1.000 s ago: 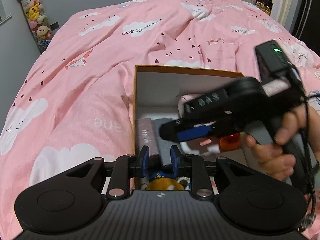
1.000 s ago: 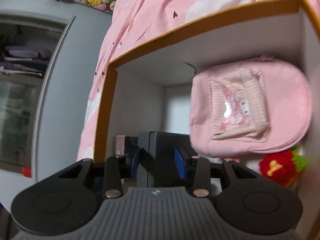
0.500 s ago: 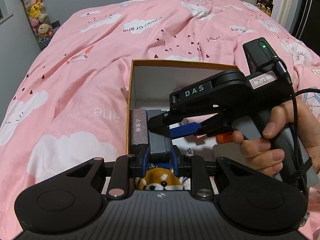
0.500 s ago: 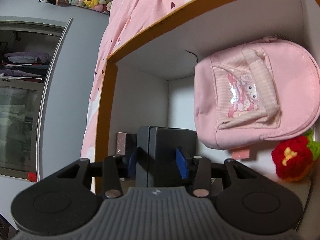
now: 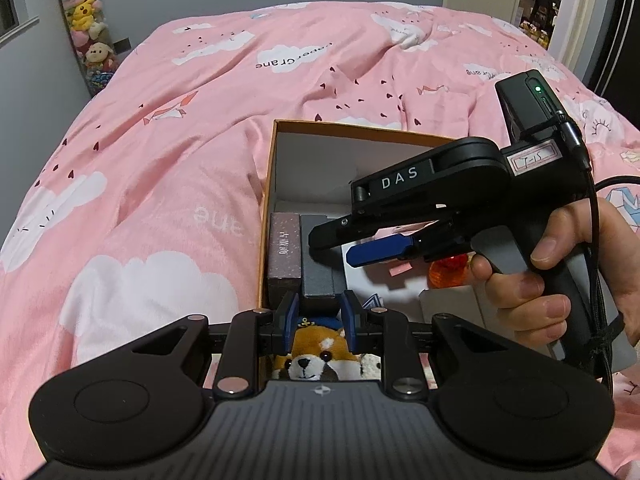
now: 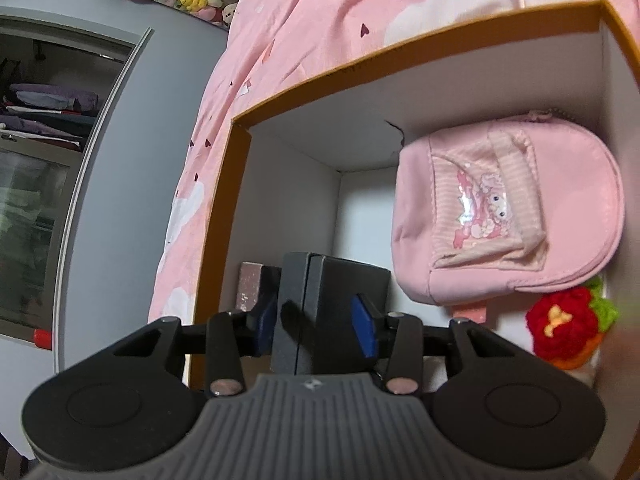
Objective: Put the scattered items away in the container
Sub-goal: 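Move both grippers out to the tan cardboard cube and round compact mirror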
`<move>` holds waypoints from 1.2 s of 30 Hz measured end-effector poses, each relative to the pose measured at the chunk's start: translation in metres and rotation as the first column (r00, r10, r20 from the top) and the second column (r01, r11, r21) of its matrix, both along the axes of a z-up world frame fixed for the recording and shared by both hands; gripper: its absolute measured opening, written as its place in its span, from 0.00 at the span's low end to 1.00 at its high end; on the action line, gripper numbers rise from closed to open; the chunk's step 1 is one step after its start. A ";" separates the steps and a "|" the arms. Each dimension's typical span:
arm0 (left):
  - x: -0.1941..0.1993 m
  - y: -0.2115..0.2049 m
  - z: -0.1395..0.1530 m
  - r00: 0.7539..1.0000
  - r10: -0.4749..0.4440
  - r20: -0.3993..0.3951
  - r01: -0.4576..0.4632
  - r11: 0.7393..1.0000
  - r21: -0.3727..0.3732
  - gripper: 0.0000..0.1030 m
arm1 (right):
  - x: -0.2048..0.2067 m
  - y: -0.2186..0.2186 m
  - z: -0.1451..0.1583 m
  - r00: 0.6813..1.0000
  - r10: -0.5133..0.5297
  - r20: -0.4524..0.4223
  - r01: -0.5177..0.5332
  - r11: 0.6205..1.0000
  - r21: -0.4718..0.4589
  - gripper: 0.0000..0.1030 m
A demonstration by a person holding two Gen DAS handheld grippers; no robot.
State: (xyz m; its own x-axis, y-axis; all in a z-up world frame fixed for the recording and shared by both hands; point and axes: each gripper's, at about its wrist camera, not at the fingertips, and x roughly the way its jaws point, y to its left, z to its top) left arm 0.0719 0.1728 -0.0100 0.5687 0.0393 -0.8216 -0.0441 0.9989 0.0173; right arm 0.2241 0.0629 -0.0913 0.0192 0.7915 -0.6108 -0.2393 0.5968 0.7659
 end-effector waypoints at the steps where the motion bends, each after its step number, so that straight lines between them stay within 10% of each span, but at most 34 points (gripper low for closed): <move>1: -0.001 -0.001 0.000 1.000 -0.001 0.002 0.001 1.000 -0.001 0.26 | 0.000 0.000 0.002 1.000 0.003 0.005 -0.003 1.000 -0.002 0.45; 12: -0.006 -0.031 0.015 0.996 -0.024 0.083 0.025 1.000 -0.006 0.26 | -0.025 -0.030 0.058 0.968 0.046 0.247 -0.040 0.999 -0.029 0.46; 21: -0.007 -0.075 0.029 0.982 -0.108 0.155 0.111 0.994 -0.011 0.26 | -0.054 -0.142 0.079 0.905 -0.057 0.421 0.061 0.998 0.003 0.47; 36: 0.018 -0.146 0.016 0.951 -0.244 0.191 0.272 0.952 -0.141 0.26 | -0.047 -0.287 0.025 0.866 -0.288 0.409 0.398 0.892 -0.215 0.47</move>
State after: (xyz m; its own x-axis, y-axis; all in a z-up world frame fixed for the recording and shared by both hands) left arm 0.0904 0.0266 0.0059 0.6723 -0.2541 -0.6953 0.2272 0.9647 -0.1328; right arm 0.1773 -0.2236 -0.0660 0.5163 0.4872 -0.7043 -0.2018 0.8685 0.4528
